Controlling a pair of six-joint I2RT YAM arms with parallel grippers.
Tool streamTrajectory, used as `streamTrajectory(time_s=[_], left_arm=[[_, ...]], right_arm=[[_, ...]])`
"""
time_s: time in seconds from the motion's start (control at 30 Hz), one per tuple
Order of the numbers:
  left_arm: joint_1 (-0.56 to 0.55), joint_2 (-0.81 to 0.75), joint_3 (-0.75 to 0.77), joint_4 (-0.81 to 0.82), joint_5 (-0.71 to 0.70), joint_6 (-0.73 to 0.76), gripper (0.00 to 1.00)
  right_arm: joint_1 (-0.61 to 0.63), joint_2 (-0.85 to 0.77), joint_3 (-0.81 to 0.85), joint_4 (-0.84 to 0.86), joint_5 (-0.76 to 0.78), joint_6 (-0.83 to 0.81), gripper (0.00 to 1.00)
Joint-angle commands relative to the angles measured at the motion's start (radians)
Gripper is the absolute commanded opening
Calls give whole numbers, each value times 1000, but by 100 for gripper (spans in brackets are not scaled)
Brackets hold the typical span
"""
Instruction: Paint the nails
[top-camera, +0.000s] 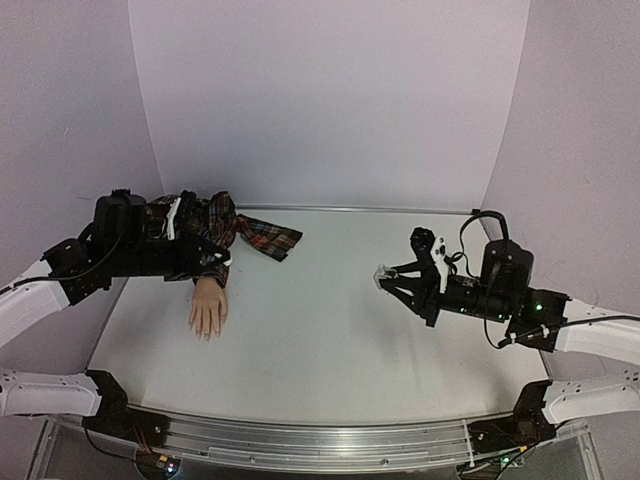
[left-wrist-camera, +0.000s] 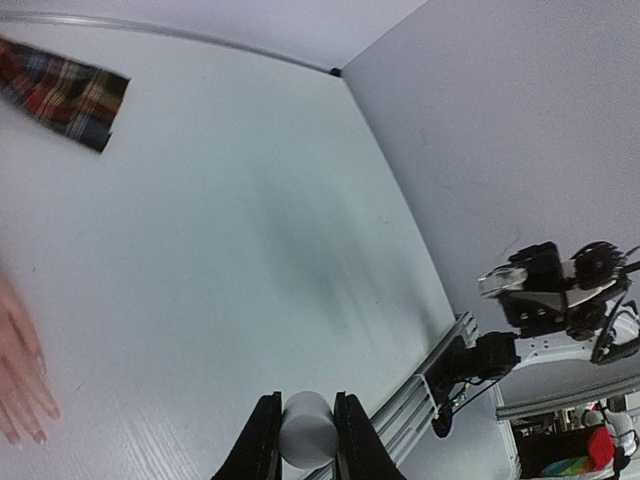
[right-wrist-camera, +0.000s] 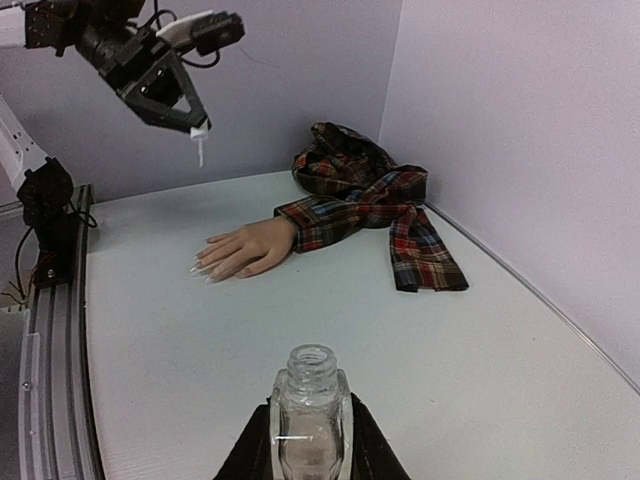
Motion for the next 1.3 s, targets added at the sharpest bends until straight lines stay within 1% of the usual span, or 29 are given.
streamTrajectory(time_s=[0.0, 0.17, 0.23, 0.3, 0.57, 0.83, 1.27], left_arm=[[-31, 101, 145, 84, 117, 83, 0], [-131, 177, 251, 89, 81, 118, 0], [-176, 198, 268, 92, 68, 125, 0], [-190, 199, 267, 103, 66, 122, 0], [-194, 170, 248, 165, 99, 89, 0], [-196, 177, 248, 191, 149, 64, 0], [-201, 176, 247, 200, 166, 61, 0]], right_arm=[[84, 129, 135, 142, -41, 19, 0], [160, 262, 235, 192, -16, 41, 0], [173, 301, 273, 198, -16, 49, 0], [181, 333, 294, 211, -18, 56, 0], [205, 425, 341, 226, -24, 56, 0], [207, 447, 356, 232, -6, 51, 0], [207, 467, 361, 260, 22, 57, 0]])
